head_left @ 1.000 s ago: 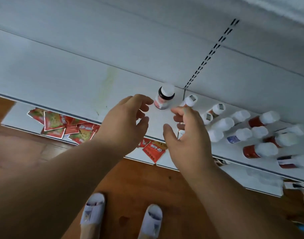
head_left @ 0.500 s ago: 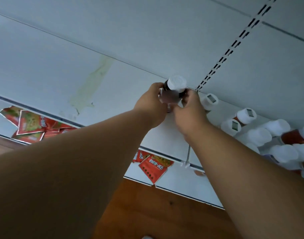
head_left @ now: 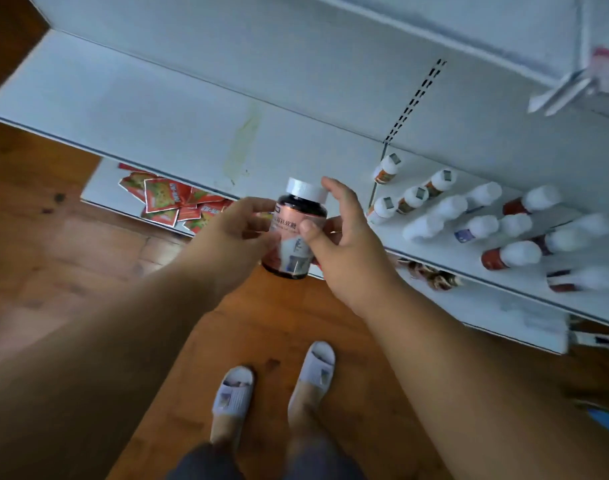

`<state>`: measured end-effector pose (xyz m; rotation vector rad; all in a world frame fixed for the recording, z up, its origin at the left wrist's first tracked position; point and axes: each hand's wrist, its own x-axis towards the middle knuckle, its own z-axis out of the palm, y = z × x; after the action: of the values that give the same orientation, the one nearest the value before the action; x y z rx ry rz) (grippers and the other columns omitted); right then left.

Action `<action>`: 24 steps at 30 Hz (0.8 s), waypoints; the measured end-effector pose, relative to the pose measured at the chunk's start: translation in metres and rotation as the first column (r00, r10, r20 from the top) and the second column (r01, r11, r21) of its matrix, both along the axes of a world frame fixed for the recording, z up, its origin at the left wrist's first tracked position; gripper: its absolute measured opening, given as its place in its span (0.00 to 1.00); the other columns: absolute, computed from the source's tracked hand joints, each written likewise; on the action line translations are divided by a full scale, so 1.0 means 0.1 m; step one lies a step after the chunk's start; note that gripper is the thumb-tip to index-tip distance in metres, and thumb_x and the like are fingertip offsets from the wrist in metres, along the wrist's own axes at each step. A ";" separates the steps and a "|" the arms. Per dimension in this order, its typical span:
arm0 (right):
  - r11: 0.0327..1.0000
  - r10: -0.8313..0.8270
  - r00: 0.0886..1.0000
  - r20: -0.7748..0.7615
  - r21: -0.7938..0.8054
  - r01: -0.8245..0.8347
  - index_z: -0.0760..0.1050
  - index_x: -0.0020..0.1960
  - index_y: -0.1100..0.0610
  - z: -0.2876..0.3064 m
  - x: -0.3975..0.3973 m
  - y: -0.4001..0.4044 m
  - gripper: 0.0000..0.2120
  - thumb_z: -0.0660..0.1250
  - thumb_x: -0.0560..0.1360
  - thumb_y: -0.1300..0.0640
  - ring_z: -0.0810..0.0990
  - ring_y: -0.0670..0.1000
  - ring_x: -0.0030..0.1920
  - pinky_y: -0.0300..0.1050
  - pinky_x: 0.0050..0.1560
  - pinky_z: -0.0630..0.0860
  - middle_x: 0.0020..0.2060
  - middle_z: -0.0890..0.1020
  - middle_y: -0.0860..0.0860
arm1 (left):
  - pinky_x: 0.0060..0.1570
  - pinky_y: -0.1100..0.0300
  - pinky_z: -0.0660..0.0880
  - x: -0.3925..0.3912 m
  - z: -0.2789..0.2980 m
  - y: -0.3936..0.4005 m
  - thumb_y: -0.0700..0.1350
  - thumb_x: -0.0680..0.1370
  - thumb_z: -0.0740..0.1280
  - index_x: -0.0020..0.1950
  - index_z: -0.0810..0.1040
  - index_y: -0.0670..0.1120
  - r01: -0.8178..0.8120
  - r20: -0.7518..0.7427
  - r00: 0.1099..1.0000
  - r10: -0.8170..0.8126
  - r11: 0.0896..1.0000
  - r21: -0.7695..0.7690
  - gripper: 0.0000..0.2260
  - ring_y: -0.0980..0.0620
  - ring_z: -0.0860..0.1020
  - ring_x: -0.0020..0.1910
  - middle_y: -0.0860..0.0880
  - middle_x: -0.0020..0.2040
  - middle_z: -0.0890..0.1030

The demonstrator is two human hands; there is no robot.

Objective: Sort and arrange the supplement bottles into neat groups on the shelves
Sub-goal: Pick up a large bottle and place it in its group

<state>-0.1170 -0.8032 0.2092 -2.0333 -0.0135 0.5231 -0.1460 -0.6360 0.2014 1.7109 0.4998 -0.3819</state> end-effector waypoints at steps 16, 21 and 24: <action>0.955 -0.276 0.930 0.243 0.177 0.237 0.66 0.65 0.30 2.21 -0.55 -0.89 0.22 0.69 0.77 0.49 0.83 0.49 0.52 0.53 0.50 0.82 0.52 0.80 0.49 | 0.49 0.58 0.77 -0.14 2.33 -0.63 0.48 0.81 0.66 0.63 0.75 0.58 0.362 0.298 0.865 -0.403 0.914 0.185 0.11 0.56 0.82 0.47 0.56 0.50 0.83; 0.967 -0.254 0.895 0.366 0.110 0.230 0.62 0.63 0.24 2.44 0.12 -1.39 0.25 0.67 0.78 0.51 0.82 0.46 0.53 0.51 0.55 0.80 0.53 0.81 0.44 | 0.36 0.74 0.73 0.50 2.53 -1.25 0.47 0.79 0.68 0.62 0.73 0.56 0.278 0.396 0.846 -0.357 0.929 0.245 0.12 0.63 0.81 0.43 0.57 0.49 0.82; 0.977 -0.200 0.864 0.463 0.022 0.214 0.62 0.66 0.30 2.51 0.58 -1.63 0.27 0.67 0.78 0.55 0.80 0.44 0.55 0.44 0.56 0.77 0.56 0.80 0.41 | 0.36 0.73 0.73 0.91 2.57 -1.61 0.46 0.79 0.69 0.59 0.69 0.58 0.195 0.413 0.856 -0.312 0.933 0.301 0.13 0.63 0.80 0.44 0.60 0.50 0.80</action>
<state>-0.0594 -0.9663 0.4604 -2.1145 -0.0742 -0.1086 -0.0545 -0.7969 0.4583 2.0438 -0.0332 -0.0930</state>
